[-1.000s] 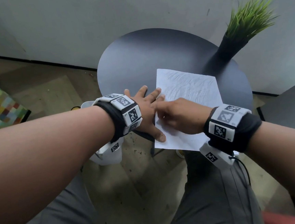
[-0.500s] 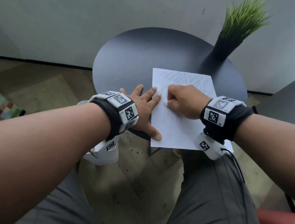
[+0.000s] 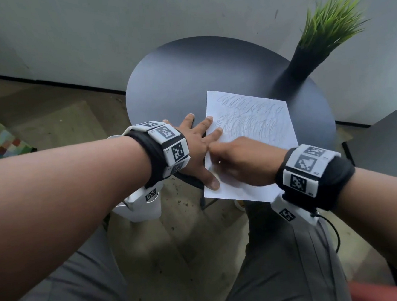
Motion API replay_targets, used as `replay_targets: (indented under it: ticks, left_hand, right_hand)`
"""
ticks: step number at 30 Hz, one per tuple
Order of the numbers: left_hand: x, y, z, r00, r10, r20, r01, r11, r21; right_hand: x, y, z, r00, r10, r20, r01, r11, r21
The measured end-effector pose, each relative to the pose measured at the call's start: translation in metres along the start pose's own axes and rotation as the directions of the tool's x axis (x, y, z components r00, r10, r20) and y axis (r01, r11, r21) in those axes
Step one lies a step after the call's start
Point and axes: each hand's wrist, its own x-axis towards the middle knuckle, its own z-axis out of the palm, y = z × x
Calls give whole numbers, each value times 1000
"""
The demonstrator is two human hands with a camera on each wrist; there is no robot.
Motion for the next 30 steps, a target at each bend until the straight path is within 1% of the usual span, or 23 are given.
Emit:
replay_targets:
  ticks: [1,2,3,5,6,8,10,11,12,13,15,16,18,19,20,21,22,23,25,26,27,29,30]
  left_hand:
    - [0,1,-1,1000,-2,2,2,1000,2]
    - [0,1,-1,1000,-4,1,4,1000,0]
    - [0,2,0,1000,-5,-4,5,1000,0]
    - [-1,2,0,1000,-7,-12,7,1000,13]
    - [-2,2,0,1000,-7,-11,7,1000,15]
    - [-2,3,-1,1000,-7,-2,7,1000,6]
    - [-3,5,-4,1000,-10,16,9,1000,10]
    - [-4,6,-6,1000,-11,23,10,1000,15]
    - [-5,7,-7,1000,-10,25,9,1000,16]
    - [-6,8,-7,1000,-9,21,8,1000,17]
    - [-8,9,-9,1000,-11,21,10,1000,25]
    - [-9,9,-9,1000,-13,23,12,1000,28]
    - [-10,10,-10,1000,-13,22,12,1000,29]
    - [-10,10,-10,1000,-11,22,10,999,30]
    - [-10,10,-11,1000,-12,24,11,999,34]
    - [-10,11,-11,1000,-14,28,13,999,36]
    - [-9,11,-11,999,-16,28,15,999,36]
    - [-8,11,-11,1000,-18,26,17,999,34]
    - [-8,10,-11,999,-20,26,19,999,36]
    - [-8,10,-11,1000,-18,25,17,999,37]
    - [-7,10,-11,1000,-14,22,14,999,37]
    - [-7,11,-11,1000,-11,16,11,999,41]
    - [-7,11,-11,1000,-14,15,13,999,48]
  right_hand:
    - [-2,1,-2,998,-39,39,38,999,9]
    - [0,7,-6,1000,-5,31,4,1000,3]
    - [5,17,-9,995,98,-8,-98,995,8]
    - [11,31,-14,943,314,-113,-314,949,16]
    - [10,28,-12,928,346,-140,-349,937,4]
    - [8,11,-3,971,209,-117,-213,977,-22]
    - [-2,-5,0,1000,18,4,-18,999,36]
    - [-5,-3,-4,999,6,47,-10,997,71]
    - [-4,5,-9,997,58,44,-62,993,96]
    - [-1,16,-13,987,162,12,-163,980,114]
    - [4,32,-16,927,360,-104,-347,930,124]
    - [3,31,-13,911,384,-151,-374,923,93]
    - [1,17,-3,959,247,-135,-248,969,14]
    - [-3,8,0,989,132,-64,-132,991,5]
    - [-6,5,0,998,58,2,-58,998,24]
    - [-8,8,-4,997,64,37,-66,996,55]
    - [-6,17,-9,992,126,24,-128,988,83]
    - [-3,28,-14,970,243,-16,-239,963,121]
    - [1,40,-14,899,424,-113,-408,902,141]
    - [1,35,-10,897,422,-133,-409,905,113]
    - [1,27,-5,926,356,-125,-349,934,78]
    - [-5,4,2,991,135,-18,-134,989,63]
    - [-9,1,0,997,65,40,-68,994,82]
